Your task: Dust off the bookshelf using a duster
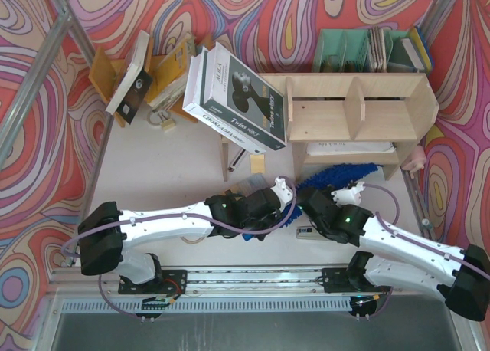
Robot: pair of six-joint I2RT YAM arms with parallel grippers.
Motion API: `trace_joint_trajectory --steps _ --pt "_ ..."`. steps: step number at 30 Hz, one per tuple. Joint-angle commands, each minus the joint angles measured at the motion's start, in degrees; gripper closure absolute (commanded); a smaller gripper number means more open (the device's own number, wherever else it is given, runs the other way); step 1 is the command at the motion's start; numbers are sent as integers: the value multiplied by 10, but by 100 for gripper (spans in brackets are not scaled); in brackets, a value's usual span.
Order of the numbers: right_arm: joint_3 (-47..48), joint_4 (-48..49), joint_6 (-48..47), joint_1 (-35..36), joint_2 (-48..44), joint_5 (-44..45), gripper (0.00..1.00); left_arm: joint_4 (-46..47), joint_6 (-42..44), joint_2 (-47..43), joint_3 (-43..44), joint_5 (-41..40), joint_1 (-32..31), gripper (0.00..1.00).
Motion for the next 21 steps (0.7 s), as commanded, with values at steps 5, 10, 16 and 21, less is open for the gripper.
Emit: trace_joint_trajectory --steps 5,10,16,21 --pt "12 29 9 1 -32 19 91 -36 -9 15 -7 -21 4 99" --pt "35 -34 11 2 -27 24 64 -53 -8 3 10 -18 0 100" --pt "87 -121 -23 1 -28 49 29 -71 -6 -22 23 -15 -5 100" --pt "120 -170 -68 1 -41 77 19 -83 -4 -39 28 -6 -8 100"
